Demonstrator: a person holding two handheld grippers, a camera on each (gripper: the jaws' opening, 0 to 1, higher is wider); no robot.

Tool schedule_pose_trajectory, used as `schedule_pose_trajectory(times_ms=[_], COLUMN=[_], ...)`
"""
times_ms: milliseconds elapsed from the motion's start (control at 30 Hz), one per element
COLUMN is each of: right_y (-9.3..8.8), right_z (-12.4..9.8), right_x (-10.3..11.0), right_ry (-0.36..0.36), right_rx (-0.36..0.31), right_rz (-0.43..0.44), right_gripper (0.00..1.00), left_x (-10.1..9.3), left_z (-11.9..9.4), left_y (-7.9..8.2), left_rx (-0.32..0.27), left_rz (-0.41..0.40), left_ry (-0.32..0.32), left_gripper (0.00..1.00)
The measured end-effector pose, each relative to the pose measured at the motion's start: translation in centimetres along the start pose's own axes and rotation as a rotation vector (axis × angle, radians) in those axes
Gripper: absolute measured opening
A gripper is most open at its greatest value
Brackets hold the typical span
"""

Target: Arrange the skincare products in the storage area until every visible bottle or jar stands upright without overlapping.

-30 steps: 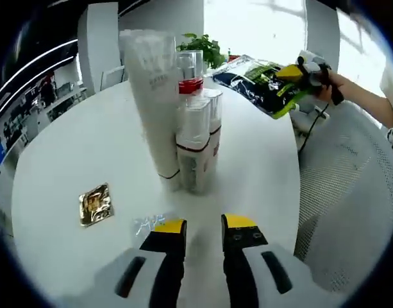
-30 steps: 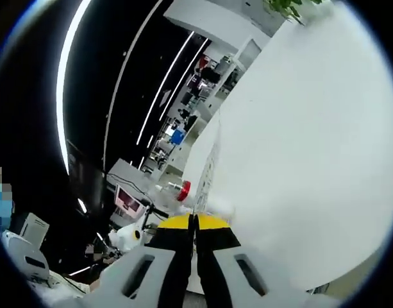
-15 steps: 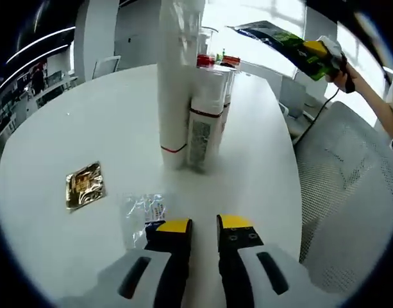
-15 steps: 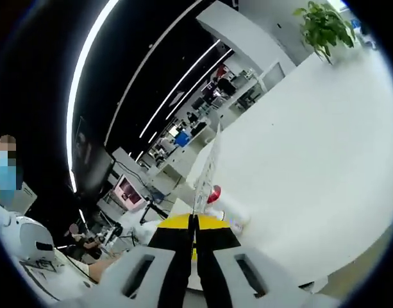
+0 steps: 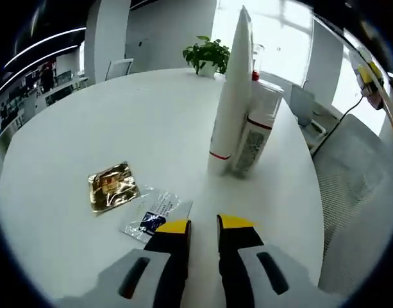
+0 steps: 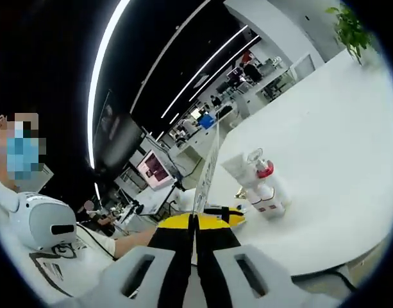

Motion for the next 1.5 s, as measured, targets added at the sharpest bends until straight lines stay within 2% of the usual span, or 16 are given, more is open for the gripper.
schedule_pose_trajectory(times_ms=[167, 500, 533, 667, 833, 967, 1067, 1133, 1233, 1300, 1333, 1367, 1433, 1500], right_y=[-1.1, -3.3, -3.6, -4.1, -4.6, -4.8, -4.9, -4.9, -5.1, -5.2, -5.3, -5.3, -5.4, -5.4], right_z=[1.9, 6.8, 7.3, 8.7, 10.0, 10.6, 10.9, 11.2, 11.5, 11.8, 12.0, 12.2, 12.5, 12.7], right_x=[0.7, 0.1, 0.1, -0.3, -0.7, -1.1, -1.4, -1.6, -2.1, -2.4, -2.6, -2.8, -3.1, -3.4], right_ry=[0.013, 0.005, 0.014, 0.017, 0.022, 0.010, 0.008, 0.002, -0.004, -0.006, -0.005, -0.005, -0.002, -0.005], right_rx=[0.051, 0.180, 0.196, 0.223, 0.239, 0.246, 0.242, 0.245, 0.256, 0.263, 0.266, 0.268, 0.276, 0.281], right_rz=[0.002, 0.013, 0.016, 0.030, 0.057, 0.064, 0.076, 0.077, 0.078, 0.078, 0.080, 0.081, 0.079, 0.077], right_gripper=[0.01, 0.01, 0.01, 0.01, 0.01, 0.01, 0.01, 0.01, 0.01, 0.01, 0.01, 0.01, 0.01, 0.01], left_x=[1.2, 4.4, 5.2, 6.2, 7.5, 8.5, 8.4, 7.5, 6.3, 5.9, 4.1, 3.3, 1.2, 0.5], left_z=[0.2, 0.1, 0.0, -0.5, -0.5, -0.1, -0.4, -1.1, -2.2, -3.1, -4.1, -4.7, -6.8, -7.8], left_y=[0.2, 0.5, 0.5, 0.4, 0.6, 1.5, 1.7, 2.4, 2.7, 2.9, 3.0, 3.1, 3.5, 3.5], left_rx=[-0.015, -0.058, -0.062, -0.077, -0.085, -0.101, -0.110, -0.157, -0.190, -0.231, -0.256, -0.276, -0.346, -0.365], left_rz=[-0.012, -0.049, -0.053, -0.074, -0.098, -0.104, -0.117, -0.131, -0.136, -0.158, -0.174, -0.174, -0.139, -0.141], left_ry=[0.012, 0.045, 0.047, 0.075, 0.077, 0.080, 0.091, 0.056, -0.006, -0.088, -0.149, -0.182, -0.283, -0.337], left_gripper=[0.15, 0.16, 0.16, 0.16, 0.15, 0.16, 0.17, 0.15, 0.17, 0.19, 0.19, 0.19, 0.19, 0.20])
Point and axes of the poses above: the point that each gripper's makers call its tool centre point, and the gripper's own axes: z roughly forward along the fingers, x roughly to its left, y roughly out of its top, the point moved 2 cm from there along -z, roughly backward along the fingers, and after that the axes turned 14 degrees about x, right-handed, at the moved point
